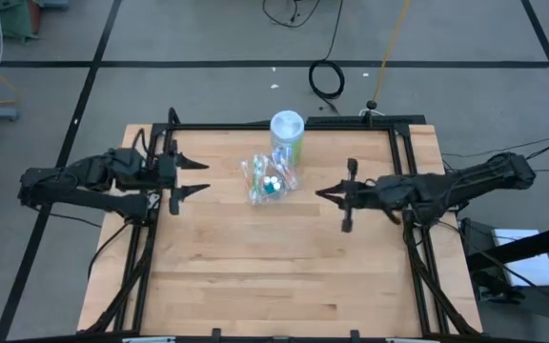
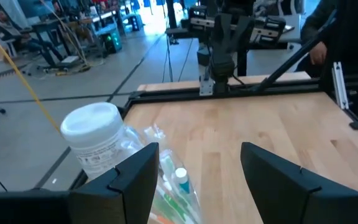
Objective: Pick & Place toothbrushing station
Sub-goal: Return to Home Position
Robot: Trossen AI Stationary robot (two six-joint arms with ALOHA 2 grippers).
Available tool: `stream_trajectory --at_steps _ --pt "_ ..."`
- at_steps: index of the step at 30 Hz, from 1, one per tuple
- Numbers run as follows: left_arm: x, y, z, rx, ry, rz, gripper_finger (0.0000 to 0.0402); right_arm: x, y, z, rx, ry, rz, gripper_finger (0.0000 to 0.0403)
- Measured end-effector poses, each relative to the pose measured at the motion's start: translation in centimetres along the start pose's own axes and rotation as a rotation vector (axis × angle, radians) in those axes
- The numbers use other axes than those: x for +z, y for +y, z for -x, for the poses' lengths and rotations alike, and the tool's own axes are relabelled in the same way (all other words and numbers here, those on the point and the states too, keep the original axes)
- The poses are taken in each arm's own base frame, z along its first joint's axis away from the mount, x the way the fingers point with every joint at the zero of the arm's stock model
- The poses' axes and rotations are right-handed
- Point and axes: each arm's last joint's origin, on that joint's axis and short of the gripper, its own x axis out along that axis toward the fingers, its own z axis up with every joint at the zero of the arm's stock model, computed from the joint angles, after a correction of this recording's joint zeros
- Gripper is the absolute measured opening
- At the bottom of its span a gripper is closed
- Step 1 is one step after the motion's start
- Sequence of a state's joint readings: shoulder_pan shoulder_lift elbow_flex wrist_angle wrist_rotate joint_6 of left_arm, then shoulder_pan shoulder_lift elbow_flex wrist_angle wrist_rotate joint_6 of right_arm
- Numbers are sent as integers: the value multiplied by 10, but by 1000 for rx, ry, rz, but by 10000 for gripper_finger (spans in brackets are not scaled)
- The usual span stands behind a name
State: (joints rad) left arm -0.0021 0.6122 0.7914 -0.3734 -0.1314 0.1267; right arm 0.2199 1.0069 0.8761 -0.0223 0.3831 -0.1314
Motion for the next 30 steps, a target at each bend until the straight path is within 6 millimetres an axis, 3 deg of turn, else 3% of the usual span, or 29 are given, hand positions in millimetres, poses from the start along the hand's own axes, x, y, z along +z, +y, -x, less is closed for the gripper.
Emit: stream_trajectory --at_steps 5,10,17,22,30 --pt "-5 1 11 5 -37 -21 234 3 -6 23 137 -21 30 1" --pt "-23 -1 20 0 -55 -66 234 -4 -11 46 241 -71 23 1" --pt "-54 -5 29 -45 -135 -104 234 -49 -14 74 326 -115 -32 1" --pt "-79 -10 30 -86 -197 -137 234 -80 -13 92 435 -249 -44 1" --pt "-106 -14 34 -121 -235 -96 234 -122 -14 108 423 -376 -106 0"
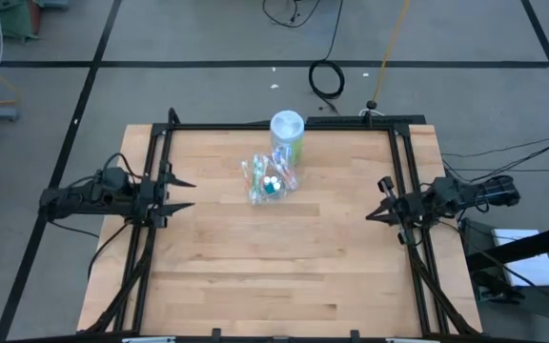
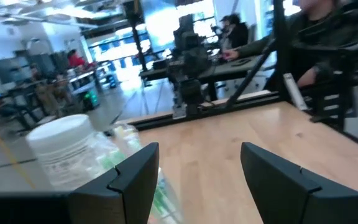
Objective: Pick & Place toothbrushing station
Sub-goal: Return to Home Position
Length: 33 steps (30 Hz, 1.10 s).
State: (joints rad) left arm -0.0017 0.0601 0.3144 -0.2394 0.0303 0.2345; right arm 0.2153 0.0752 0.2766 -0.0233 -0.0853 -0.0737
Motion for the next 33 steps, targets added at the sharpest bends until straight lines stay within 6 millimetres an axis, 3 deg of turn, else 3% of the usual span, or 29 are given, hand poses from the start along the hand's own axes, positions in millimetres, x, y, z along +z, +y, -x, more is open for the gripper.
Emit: stream_trajectory --at_steps 5,17,25,33 --pt "-11 -4 1 -45 -36 -31 234 -18 4 3 76 -10 36 0" --pt "-44 -11 -15 -26 -85 -27 234 -46 4 -4 48 -3 27 0" --pt "-65 -17 -21 -44 -59 33 234 -46 4 -4 47 -34 -3 0" --pt "-66 -17 -21 -73 -59 56 234 -47 4 -4 44 -29 8 0"
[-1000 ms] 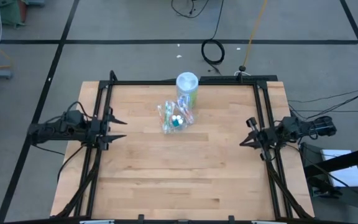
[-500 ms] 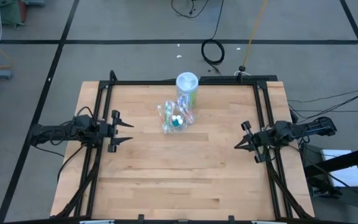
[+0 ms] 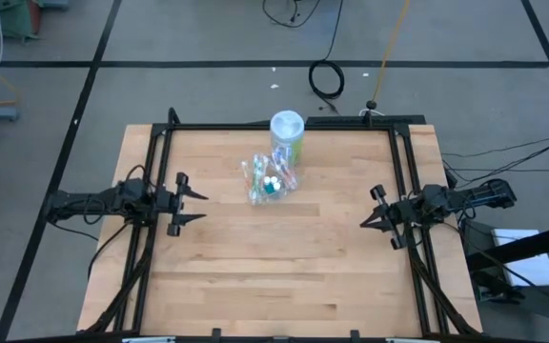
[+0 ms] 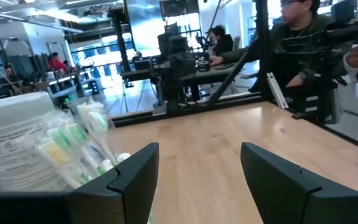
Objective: Pick & Place toothbrushing station
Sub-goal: Return to Home Position
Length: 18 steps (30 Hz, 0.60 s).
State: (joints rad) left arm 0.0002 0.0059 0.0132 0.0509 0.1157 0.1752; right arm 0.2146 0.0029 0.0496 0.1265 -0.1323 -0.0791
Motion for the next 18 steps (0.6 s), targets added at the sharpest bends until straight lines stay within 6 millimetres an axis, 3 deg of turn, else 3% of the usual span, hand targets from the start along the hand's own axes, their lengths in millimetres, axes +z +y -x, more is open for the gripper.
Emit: stream_trajectory --at_steps 18 --pt "0 2 0 51 9 1 234 -1 0 0 0 8 11 2"
